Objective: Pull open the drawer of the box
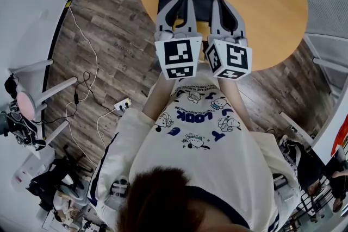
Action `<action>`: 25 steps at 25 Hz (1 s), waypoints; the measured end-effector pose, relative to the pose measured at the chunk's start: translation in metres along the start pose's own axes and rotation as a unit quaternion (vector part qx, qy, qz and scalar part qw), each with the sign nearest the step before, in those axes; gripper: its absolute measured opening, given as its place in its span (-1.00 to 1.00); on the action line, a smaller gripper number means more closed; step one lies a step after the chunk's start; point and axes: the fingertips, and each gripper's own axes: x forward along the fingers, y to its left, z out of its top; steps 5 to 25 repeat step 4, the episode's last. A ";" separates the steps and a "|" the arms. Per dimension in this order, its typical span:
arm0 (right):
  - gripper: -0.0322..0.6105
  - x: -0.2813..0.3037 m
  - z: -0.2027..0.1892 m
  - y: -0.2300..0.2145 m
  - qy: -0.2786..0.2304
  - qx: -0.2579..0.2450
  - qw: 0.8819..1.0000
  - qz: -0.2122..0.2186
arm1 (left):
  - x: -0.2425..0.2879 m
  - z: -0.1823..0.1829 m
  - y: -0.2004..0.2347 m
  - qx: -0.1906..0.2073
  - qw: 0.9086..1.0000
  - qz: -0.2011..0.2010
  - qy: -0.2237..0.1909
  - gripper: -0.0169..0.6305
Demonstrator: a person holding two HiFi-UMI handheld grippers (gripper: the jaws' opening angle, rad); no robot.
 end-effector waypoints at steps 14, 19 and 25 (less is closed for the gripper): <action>-0.77 0.003 -0.001 0.000 0.003 0.002 1.000 -0.002 | 0.002 0.001 0.000 0.001 1.000 -0.004 0.000 -0.82; -0.77 0.003 -0.001 0.000 0.003 0.002 1.000 -0.002 | 0.002 0.001 0.000 0.001 1.000 -0.004 0.000 -0.82; -0.77 0.003 -0.001 0.000 0.003 0.002 1.000 -0.002 | 0.002 0.001 0.000 0.001 1.000 -0.004 0.000 -0.82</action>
